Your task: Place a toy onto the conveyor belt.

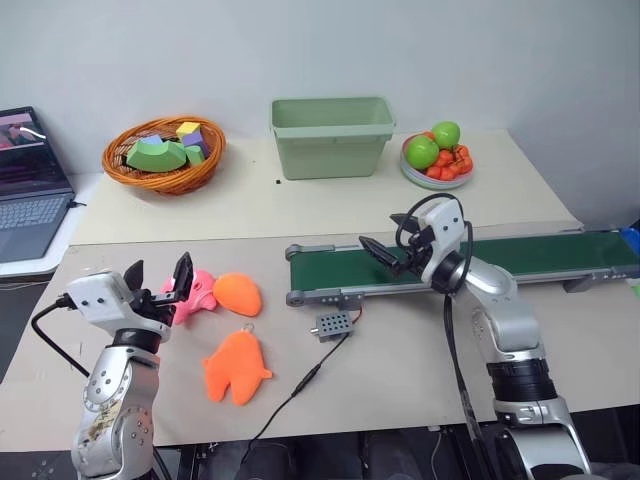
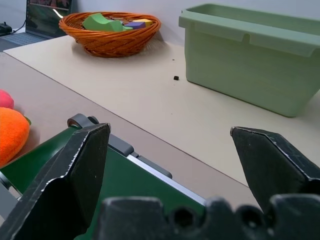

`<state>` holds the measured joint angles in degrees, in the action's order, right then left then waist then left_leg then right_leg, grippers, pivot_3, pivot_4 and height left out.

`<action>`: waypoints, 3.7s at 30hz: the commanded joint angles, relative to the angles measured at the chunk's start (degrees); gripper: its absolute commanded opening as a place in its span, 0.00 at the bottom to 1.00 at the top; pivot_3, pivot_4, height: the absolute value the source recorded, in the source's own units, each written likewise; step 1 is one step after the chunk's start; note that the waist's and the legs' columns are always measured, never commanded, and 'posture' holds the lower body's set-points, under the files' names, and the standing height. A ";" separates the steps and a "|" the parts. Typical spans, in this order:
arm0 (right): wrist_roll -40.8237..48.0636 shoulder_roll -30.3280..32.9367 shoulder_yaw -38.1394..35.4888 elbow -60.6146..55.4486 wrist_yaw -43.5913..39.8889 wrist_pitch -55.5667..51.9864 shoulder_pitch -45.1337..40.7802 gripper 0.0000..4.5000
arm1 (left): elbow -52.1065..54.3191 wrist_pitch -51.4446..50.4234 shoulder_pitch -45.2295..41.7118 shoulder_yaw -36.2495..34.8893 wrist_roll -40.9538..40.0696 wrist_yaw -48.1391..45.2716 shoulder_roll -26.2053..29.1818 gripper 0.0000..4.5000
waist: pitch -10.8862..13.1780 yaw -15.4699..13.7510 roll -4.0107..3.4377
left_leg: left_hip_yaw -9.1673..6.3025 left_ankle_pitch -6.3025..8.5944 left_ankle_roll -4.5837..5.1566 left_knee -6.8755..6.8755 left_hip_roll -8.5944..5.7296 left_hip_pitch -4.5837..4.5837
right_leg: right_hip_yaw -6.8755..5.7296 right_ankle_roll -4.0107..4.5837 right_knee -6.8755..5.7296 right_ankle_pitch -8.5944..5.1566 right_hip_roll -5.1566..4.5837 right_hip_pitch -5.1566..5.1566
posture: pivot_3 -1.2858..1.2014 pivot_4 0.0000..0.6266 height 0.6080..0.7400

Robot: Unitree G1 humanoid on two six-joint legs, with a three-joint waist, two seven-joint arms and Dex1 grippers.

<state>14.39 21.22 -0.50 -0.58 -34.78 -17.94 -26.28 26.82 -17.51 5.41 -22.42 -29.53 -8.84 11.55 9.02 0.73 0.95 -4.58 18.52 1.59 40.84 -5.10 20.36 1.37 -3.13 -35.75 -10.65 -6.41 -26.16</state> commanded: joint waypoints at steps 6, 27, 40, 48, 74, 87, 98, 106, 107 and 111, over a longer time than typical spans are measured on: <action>-2.31 3.37 8.35 -6.37 -9.08 3.44 -0.42 1.00 | -0.47 1.08 -0.33 1.48 1.71 -0.78 1.09 0.99 | 0.00 0.11 0.00 | 0.02 0.00 0.00 0.00 0.00 -0.02 | 0.00 0.00 0.00 0.00 0.01 0.00 | 0.52 0.24 0.91; 4.69 11.44 15.84 -16.78 -28.29 0.80 2.64 1.00 | -9.38 -15.02 -7.97 -1.86 6.19 11.13 3.59 0.99 | 0.03 -0.81 0.11 | 0.00 0.06 0.09 -0.05 0.01 -0.04 | -0.05 -0.11 0.32 0.13 0.00 0.10 | 0.52 0.24 0.91; 6.03 11.82 13.73 -19.33 -25.36 -0.87 4.94 1.00 | -20.24 -19.15 -11.46 4.43 9.10 5.36 6.79 0.99 | 0.03 -0.85 0.11 | 0.00 0.05 0.07 -0.07 0.01 -0.04 | -0.05 -0.11 0.29 0.13 0.00 0.08 | 0.52 0.24 0.91; 6.50 11.80 12.91 -19.94 -24.59 -1.59 5.43 1.00 | -21.32 -19.07 -11.78 4.54 9.93 5.03 6.46 0.70 | 0.03 -0.85 0.11 | 0.00 0.05 0.07 -0.06 0.00 -0.06 | -0.04 -0.11 0.28 0.13 -0.02 0.09 | 0.52 0.24 0.91; 4.78 10.68 13.69 -15.51 -24.22 -0.43 4.31 1.00 | -8.77 2.11 -22.00 9.95 23.16 6.29 11.59 0.32 | 0.06 -1.58 0.22 | 0.00 0.04 0.05 -0.05 -0.02 0.00 | -0.06 -0.11 0.36 0.14 -0.06 0.10 | 0.52 0.24 0.91; 4.06 11.37 11.38 -15.96 -22.03 -0.77 5.69 1.00 | -18.39 -16.36 -36.33 18.94 -1.09 -35.89 21.01 0.32 | 0.07 0.22 0.23 | 0.04 0.03 0.05 0.02 0.01 0.10 | -0.17 -0.13 0.10 0.14 -0.04 -0.09 | 0.52 0.24 0.91; 4.33 15.59 2.76 -20.20 -16.61 -2.66 11.57 1.00 | -35.41 -14.79 -45.38 28.40 4.29 -53.14 24.83 0.32 | 0.08 -0.36 0.24 | 0.04 0.03 0.06 0.03 -0.03 0.08 | -0.24 -0.12 0.13 0.14 -0.06 -0.03 | 0.52 0.24 0.91; 5.17 15.70 2.28 -22.52 -15.32 -4.08 13.11 1.00 | -40.38 -10.01 -47.16 32.30 9.56 -55.59 21.86 0.32 | 0.08 -0.07 0.25 | 0.05 0.04 0.07 0.07 -0.01 0.12 | -0.23 -0.12 0.11 0.14 -0.06 -0.05 | 0.52 0.24 0.91; 5.32 15.77 2.25 -22.70 -15.22 -4.22 13.16 1.00 | -40.63 -9.49 -47.18 32.65 10.24 -55.69 21.63 0.32 | 0.08 -0.10 0.24 | 0.05 0.04 0.08 0.08 -0.01 0.12 | -0.23 -0.12 0.10 0.14 -0.06 -0.05 | 0.52 0.24 0.91; 5.88 16.02 2.15 -23.01 -15.01 -4.49 13.16 1.00 | -42.49 -6.99 -47.50 32.75 12.59 -54.97 20.54 0.44 | 0.08 -0.09 0.25 | 0.05 0.04 0.08 0.07 -0.01 0.12 | -0.23 -0.12 0.10 0.14 -0.06 -0.06 | 0.52 0.24 0.91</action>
<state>19.26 36.69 3.47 -20.95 -49.97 -22.16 -12.94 -15.75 -26.33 -40.22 10.77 -17.76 -64.00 32.17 9.11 0.64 1.20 -4.53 18.55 1.67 40.91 -5.10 20.48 1.14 -3.25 -35.66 -10.52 -6.47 -26.22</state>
